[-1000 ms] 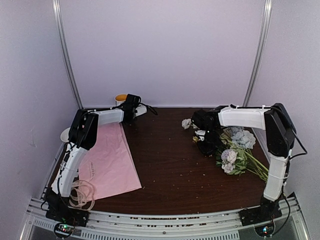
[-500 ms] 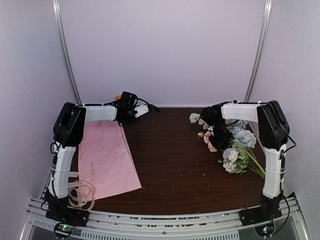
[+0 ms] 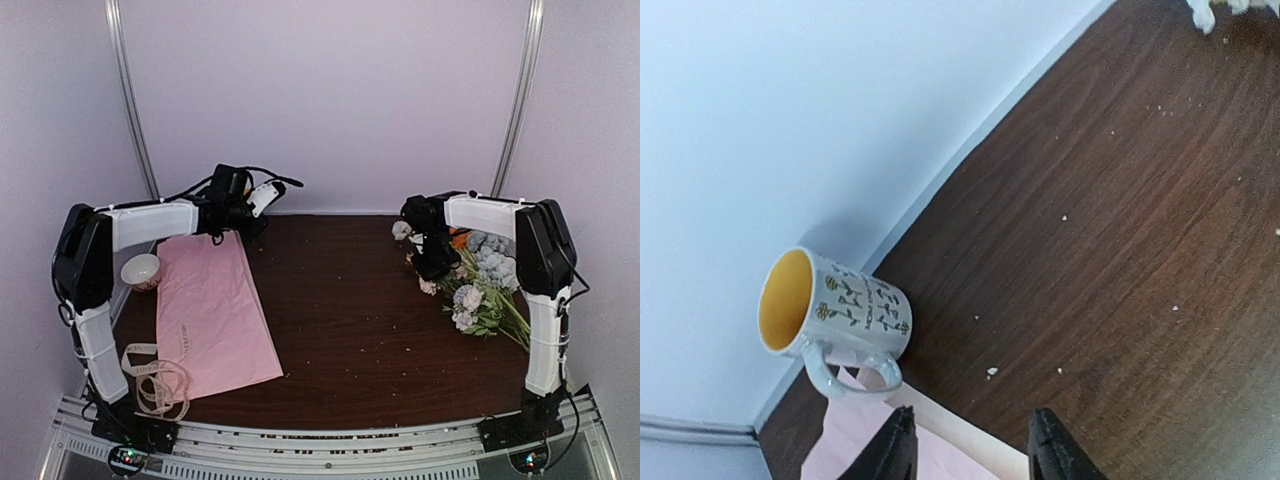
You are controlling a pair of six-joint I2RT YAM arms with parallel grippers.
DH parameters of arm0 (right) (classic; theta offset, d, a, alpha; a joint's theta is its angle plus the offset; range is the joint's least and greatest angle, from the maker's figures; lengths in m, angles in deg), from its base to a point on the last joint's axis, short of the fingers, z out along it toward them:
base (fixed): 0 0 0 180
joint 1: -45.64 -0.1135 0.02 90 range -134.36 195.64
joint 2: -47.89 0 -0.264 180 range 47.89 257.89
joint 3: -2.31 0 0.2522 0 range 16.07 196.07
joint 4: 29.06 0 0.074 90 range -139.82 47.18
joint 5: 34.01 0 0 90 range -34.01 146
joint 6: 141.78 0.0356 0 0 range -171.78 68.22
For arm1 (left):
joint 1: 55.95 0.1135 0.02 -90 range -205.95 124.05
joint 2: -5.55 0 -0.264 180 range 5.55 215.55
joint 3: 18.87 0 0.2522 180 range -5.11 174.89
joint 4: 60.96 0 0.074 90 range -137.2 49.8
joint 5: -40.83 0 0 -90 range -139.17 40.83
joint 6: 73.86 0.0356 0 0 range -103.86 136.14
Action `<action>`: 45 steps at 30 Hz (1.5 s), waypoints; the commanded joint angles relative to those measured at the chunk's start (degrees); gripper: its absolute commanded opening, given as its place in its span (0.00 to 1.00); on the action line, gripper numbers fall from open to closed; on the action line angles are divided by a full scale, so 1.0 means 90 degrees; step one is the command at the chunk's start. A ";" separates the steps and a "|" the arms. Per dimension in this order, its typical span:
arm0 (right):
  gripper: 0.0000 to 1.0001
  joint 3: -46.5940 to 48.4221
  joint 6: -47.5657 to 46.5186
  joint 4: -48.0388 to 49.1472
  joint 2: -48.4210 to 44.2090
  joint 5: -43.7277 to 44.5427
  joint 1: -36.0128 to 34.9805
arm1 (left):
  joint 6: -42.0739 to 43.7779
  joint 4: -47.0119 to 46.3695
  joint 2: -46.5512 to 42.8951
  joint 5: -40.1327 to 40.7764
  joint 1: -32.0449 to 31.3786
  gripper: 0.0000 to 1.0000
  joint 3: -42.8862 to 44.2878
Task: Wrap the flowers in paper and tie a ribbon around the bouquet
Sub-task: Position the fake flower at the corner of the board, then pick up the corner of the folded wrapping paper at the corner of the board.
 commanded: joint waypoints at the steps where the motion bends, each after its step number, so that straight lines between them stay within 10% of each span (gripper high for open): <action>1: 0.00 0.0137 0.0381 0.1179 -0.0866 -0.1964 -0.0888 | -0.1712 0.0463 -0.1032 0.0357 0.0026 0.43 -0.0501; 8: 0.17 0.0098 0.2132 0.3736 -0.0520 -0.4353 -0.2429 | -0.3328 0.1072 -0.2360 0.1062 0.0022 0.57 -0.2089; 16: 0.70 0.1047 0.2904 0.4065 0.0962 -0.5171 -0.3263 | -0.4562 0.0768 -0.3703 0.0950 0.0016 0.73 -0.4034; 32: 0.31 0.2027 0.3711 0.4615 0.2259 -0.6634 -0.3568 | -0.5112 -0.0014 -0.3386 0.0847 0.0016 0.74 -0.5350; 45: 0.38 0.1991 0.4633 0.5224 0.2480 -0.6913 -0.3529 | -0.5262 -0.0571 -0.2838 0.0499 0.0016 0.72 -0.5634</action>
